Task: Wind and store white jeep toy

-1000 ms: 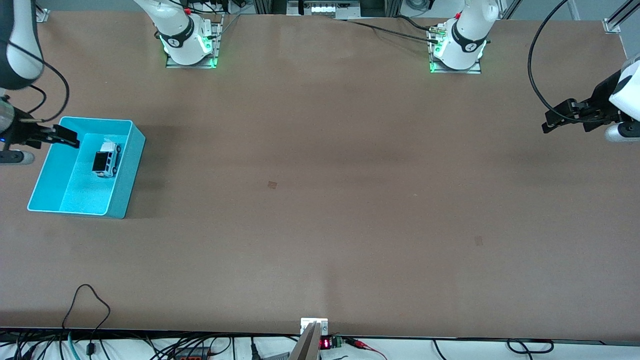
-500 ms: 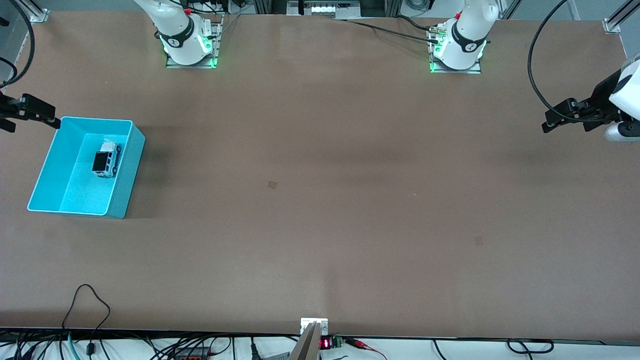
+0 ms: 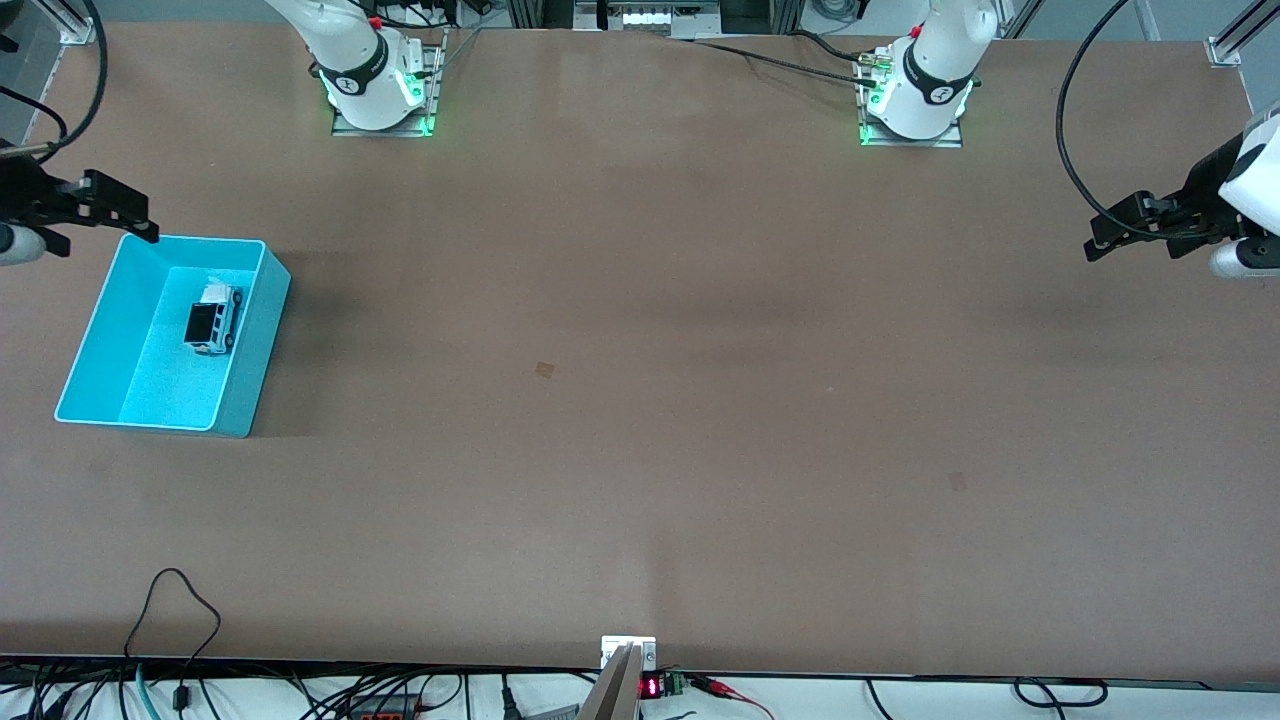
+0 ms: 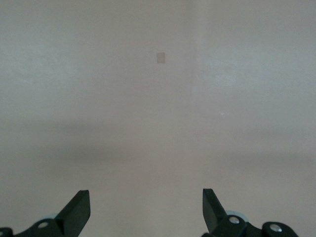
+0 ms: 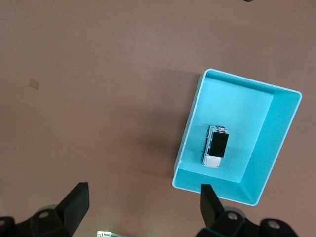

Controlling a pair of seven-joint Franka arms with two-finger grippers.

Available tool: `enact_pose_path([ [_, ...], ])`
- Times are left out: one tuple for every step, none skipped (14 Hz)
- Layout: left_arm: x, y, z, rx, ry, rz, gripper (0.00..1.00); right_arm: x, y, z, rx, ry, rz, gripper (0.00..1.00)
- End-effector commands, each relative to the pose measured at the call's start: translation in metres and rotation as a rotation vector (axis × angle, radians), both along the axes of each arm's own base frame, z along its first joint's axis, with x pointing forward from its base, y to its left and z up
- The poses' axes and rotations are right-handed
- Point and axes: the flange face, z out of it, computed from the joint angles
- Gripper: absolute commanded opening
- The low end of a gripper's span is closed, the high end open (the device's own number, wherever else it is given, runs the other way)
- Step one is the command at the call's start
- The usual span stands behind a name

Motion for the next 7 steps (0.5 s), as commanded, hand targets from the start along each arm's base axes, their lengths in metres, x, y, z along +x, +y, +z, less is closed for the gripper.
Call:
enact_pose_path([
  [-0.0078,-0.0004,0.0036,0.017,0.002,-0.004,1.00,-0.0005,0.0099,-0.0017,-0.010,0.015,0.021,1.00],
  [-0.0082,-0.0004,0.0044,0.017,0.001,-0.004,1.00,-0.0005,0.0099,-0.0017,-0.010,0.015,0.020,1.00],
  [-0.0082,-0.0004,0.0044,0.017,0.001,-0.004,1.00,-0.0002,0.0101,-0.0032,-0.008,0.018,0.020,1.00],
  [-0.0082,-0.0004,0.0044,0.017,0.001,-0.004,1.00,0.0002,0.0101,-0.0041,-0.008,0.019,0.020,1.00],
  [-0.0082,-0.0006,0.0044,0.016,0.000,-0.004,1.00,0.0002,0.0118,-0.0041,-0.008,0.019,0.023,1.00],
  [-0.0084,-0.0005,0.0043,0.017,0.002,-0.004,1.00,0.0002,0.0116,-0.0041,-0.010,0.019,0.023,1.00],
  [-0.0082,-0.0006,0.0044,0.016,0.000,-0.004,1.00,0.0003,0.0125,-0.0041,-0.010,0.019,0.025,1.00],
])
